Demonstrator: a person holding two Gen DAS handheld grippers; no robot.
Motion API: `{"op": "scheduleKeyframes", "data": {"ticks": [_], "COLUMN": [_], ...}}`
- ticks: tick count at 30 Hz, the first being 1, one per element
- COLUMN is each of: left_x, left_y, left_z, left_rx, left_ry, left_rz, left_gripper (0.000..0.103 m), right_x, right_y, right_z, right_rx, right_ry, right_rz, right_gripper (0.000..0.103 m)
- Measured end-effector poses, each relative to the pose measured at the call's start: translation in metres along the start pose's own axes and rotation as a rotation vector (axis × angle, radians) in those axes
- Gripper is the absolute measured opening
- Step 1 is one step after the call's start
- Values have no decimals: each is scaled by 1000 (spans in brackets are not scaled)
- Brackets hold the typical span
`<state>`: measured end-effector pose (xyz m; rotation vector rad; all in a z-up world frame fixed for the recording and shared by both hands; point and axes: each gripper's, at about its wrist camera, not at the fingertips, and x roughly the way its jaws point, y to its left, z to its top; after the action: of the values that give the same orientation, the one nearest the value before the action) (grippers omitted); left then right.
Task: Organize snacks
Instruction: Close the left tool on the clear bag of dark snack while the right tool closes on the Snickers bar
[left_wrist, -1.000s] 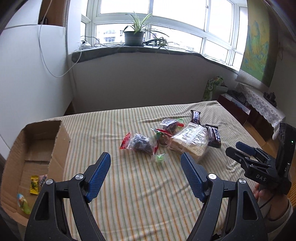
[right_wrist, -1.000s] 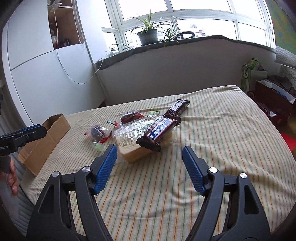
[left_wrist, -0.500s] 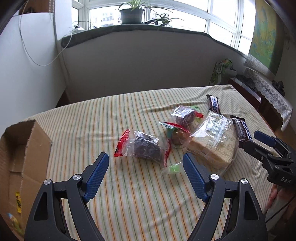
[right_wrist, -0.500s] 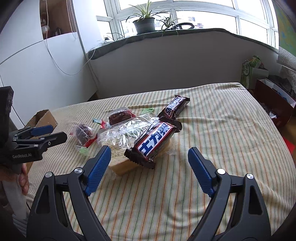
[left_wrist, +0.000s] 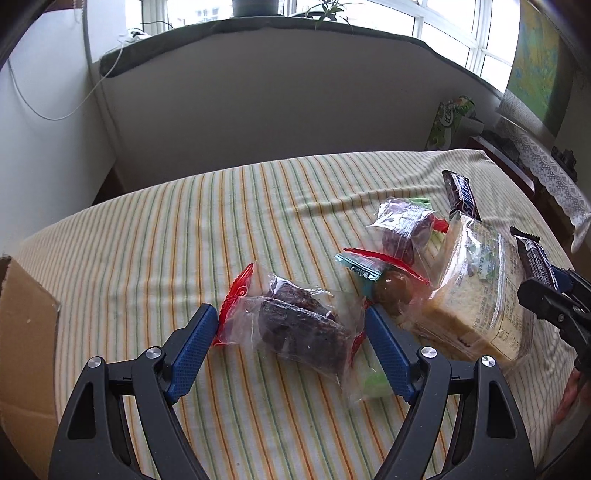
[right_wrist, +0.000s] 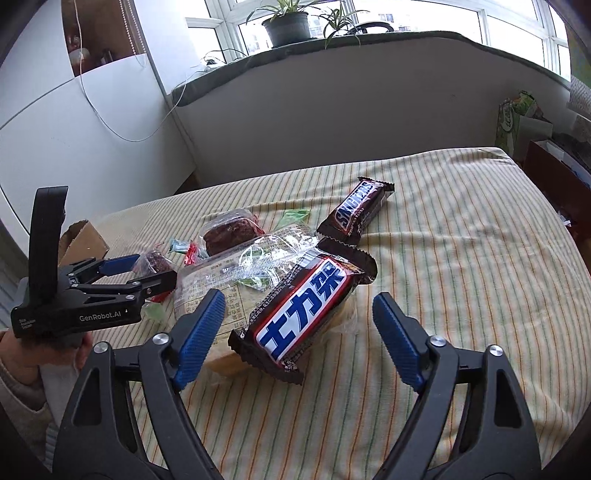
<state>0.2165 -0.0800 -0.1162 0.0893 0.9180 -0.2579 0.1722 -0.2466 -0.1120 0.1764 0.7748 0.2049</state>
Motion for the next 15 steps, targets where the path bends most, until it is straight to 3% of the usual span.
{"op": "scheduleKeyframes", "data": {"ticks": [2,4,6,10,15], "left_x": [1,0,1,-2,-12], "left_y": [1,3,5,9,13], "left_z": [0,-1,-1,0,-4], "left_rx": [13,9,1,-6,-13], "left_ry": [-6,-9,-13,-22,-47], "left_rz": [-5,-32,-64,-85,-91], "left_gripper": [82,72,65,56,53], "right_x": [0,-2,-5,-7,-14], "right_y": [-1,-3,-7,-12,-12], "right_z": [0,-1,-1,-3,-4], "right_rx": [2,0,5,11,6], "right_ry": [-1,-3,-10,-13,-33], "right_rz": [3,-1,-7,5,9], "right_gripper": [62,52,35,34,33]}}
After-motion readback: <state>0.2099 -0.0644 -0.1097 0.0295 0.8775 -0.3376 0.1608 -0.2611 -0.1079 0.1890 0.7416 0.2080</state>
